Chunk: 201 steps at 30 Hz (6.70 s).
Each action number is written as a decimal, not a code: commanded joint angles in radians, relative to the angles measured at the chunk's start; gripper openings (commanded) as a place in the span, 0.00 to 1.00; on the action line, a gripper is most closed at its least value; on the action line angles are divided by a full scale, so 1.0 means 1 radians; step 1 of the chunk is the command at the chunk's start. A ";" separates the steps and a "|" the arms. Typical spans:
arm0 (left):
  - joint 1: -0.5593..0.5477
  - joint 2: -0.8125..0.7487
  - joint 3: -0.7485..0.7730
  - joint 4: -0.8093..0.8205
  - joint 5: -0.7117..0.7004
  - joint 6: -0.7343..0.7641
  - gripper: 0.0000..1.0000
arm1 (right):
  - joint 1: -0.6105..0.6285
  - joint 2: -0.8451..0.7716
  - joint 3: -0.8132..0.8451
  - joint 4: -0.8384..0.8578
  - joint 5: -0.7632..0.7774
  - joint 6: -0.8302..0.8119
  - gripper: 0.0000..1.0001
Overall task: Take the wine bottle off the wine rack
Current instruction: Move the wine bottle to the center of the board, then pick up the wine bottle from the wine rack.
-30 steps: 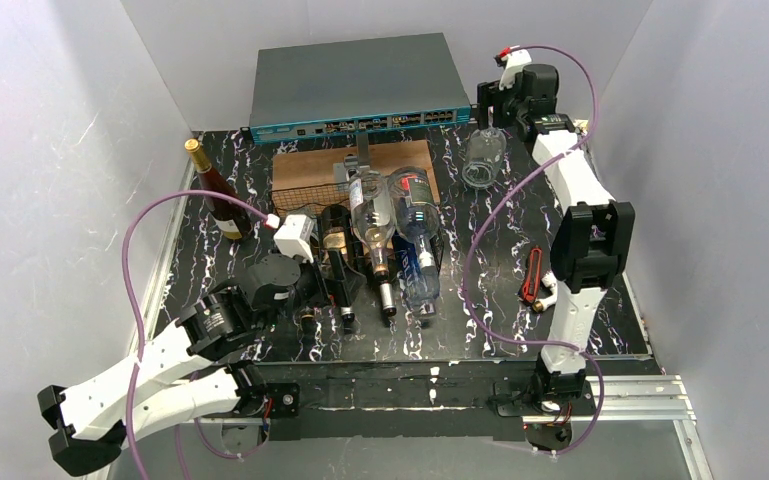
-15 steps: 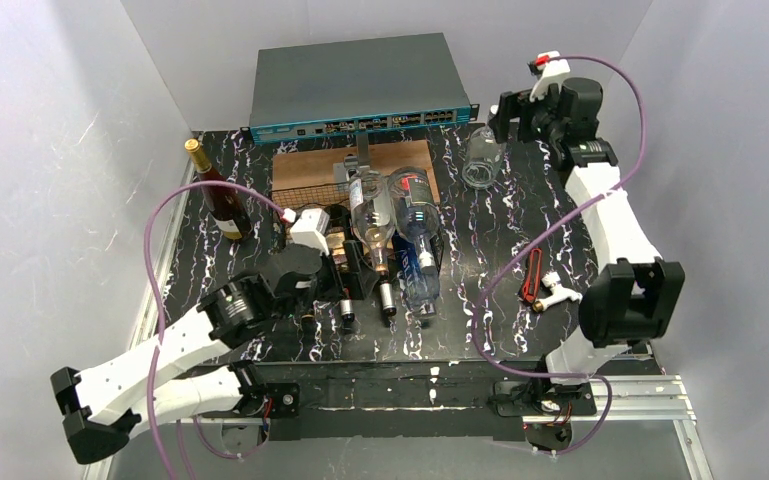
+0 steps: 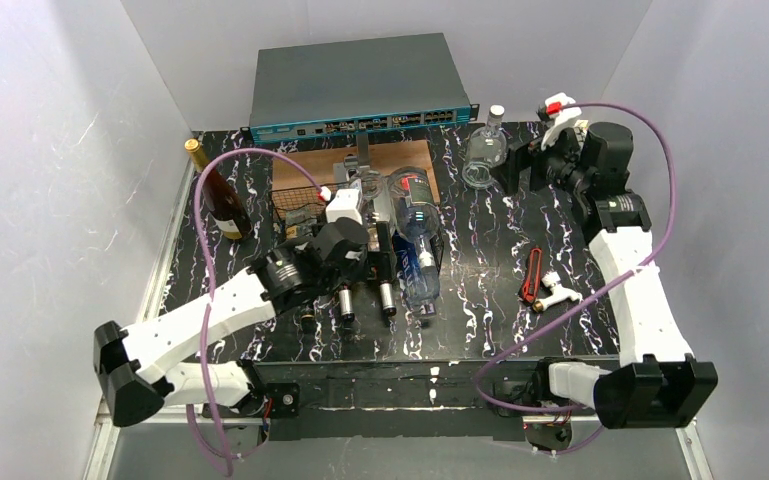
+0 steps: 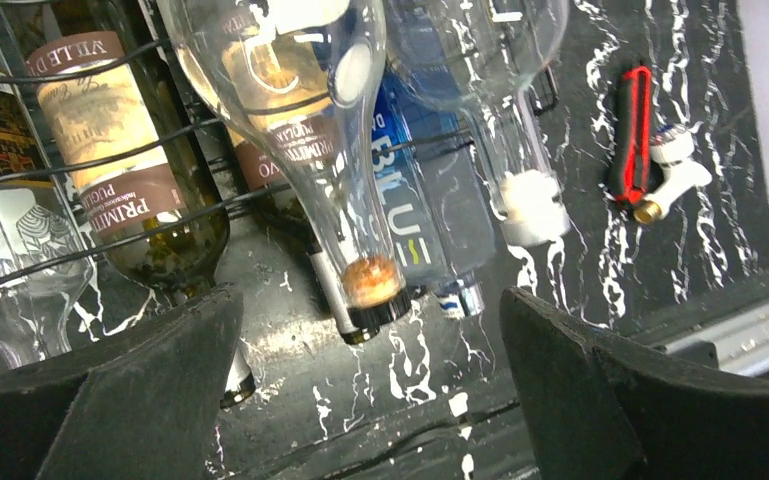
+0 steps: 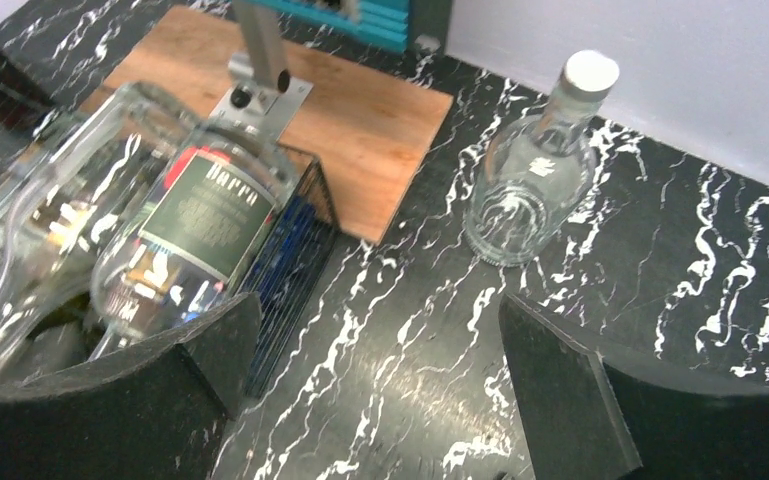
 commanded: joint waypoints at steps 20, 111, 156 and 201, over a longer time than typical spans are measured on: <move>-0.007 0.297 0.184 -0.136 -0.269 -0.157 0.73 | -0.172 -0.192 -0.412 0.021 -0.256 -0.051 0.98; -0.044 0.083 0.023 0.030 -0.401 0.087 0.00 | -0.202 -0.194 -0.484 0.053 -0.286 -0.079 0.98; -0.044 -0.155 0.008 0.041 -0.230 0.132 0.00 | -0.207 -0.191 -0.493 0.055 -0.331 -0.087 0.98; -0.081 -0.070 0.159 0.180 -0.076 0.181 0.00 | -0.212 -0.204 -0.487 0.038 -0.386 -0.093 0.99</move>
